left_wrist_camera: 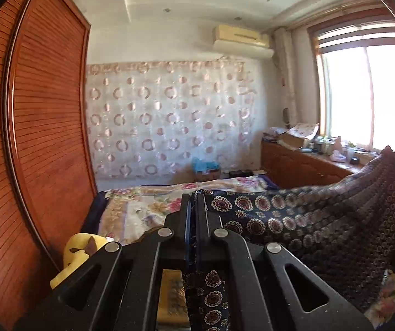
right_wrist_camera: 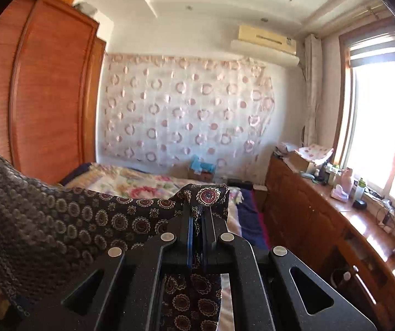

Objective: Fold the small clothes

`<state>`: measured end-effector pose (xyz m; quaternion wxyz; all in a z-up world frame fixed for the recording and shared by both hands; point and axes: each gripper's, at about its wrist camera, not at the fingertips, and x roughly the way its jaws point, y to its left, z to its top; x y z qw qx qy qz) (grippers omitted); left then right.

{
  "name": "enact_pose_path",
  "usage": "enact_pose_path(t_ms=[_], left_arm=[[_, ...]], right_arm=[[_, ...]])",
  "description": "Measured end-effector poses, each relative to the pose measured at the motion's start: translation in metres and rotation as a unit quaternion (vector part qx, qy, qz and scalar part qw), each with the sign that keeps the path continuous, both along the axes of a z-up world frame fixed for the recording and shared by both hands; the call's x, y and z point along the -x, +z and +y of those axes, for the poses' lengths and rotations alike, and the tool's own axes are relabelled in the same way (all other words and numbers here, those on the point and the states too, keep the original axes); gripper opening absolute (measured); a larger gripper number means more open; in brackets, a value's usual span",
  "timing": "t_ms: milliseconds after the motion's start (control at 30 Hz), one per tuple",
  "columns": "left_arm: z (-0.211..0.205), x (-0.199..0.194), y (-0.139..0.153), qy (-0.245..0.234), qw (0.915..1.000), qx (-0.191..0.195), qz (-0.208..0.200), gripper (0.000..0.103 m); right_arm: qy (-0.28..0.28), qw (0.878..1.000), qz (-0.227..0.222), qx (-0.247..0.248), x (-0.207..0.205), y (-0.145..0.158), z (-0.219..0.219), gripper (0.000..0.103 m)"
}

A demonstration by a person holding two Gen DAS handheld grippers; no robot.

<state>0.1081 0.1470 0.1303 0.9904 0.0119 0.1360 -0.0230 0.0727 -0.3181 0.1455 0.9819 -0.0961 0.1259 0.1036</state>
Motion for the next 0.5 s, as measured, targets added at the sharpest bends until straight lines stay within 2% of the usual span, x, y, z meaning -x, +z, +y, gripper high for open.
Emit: enact_pose_path(t_ms=[67,133,200,233,300,333,367,400,500], left_arm=[[0.001,-0.037,-0.017,0.018,0.9993,-0.011,0.031,0.005],[0.001,-0.069,-0.040,0.048,0.9958,-0.034,0.070,0.012],[0.005,-0.085,-0.060,0.044,0.9941,-0.030,0.094,0.031],[0.007,-0.088,-0.069,0.038,0.9937,-0.023,0.103,0.043],[0.009,-0.085,-0.084,0.033,0.9931,-0.022,0.111,0.048],[0.010,-0.081,-0.091,0.028,0.9930,-0.018,0.113,0.059],[0.009,-0.077,-0.097,0.021,0.9928,-0.010,0.117,0.077],[0.011,-0.074,-0.105,0.012,0.9918,-0.002,0.127,0.083],[0.002,-0.063,-0.123,0.002,0.9881,-0.005,0.153,0.084]], right_arm=[[-0.025,0.999,0.024,0.009,-0.043,-0.016,0.028,0.005],[-0.054,0.996,0.064,0.022,-0.082,-0.034,0.058,0.012],[-0.086,0.991,0.093,0.047,-0.110,-0.052,0.082,0.036],[-0.090,0.989,0.103,0.053,-0.118,-0.063,0.088,0.042],[-0.090,0.987,0.121,0.059,-0.128,-0.082,0.097,0.056],[-0.090,0.986,0.129,0.060,-0.130,-0.088,0.100,0.059],[-0.086,0.985,0.136,0.060,-0.129,-0.094,0.101,0.065],[-0.078,0.985,0.142,0.059,-0.132,-0.097,0.099,0.070],[-0.062,0.984,0.157,0.063,-0.136,-0.108,0.094,0.075]])
